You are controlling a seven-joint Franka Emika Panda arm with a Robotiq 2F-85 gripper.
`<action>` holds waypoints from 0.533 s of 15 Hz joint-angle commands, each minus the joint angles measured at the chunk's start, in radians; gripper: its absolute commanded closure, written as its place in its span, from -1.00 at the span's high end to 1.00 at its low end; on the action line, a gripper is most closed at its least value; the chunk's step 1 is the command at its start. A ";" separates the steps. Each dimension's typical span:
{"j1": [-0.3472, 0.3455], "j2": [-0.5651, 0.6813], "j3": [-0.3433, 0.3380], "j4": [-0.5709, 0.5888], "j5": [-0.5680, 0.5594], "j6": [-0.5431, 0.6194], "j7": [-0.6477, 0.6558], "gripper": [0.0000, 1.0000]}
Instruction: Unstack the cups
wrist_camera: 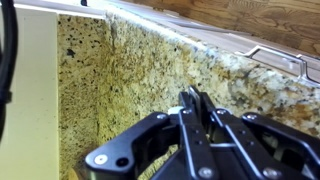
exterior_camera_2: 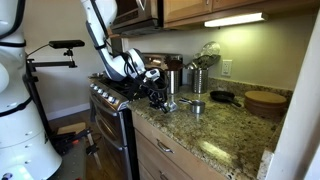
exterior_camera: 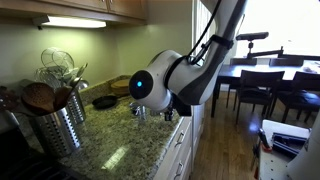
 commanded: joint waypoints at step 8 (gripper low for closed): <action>0.010 0.045 0.000 0.012 -0.036 -0.030 0.065 -0.94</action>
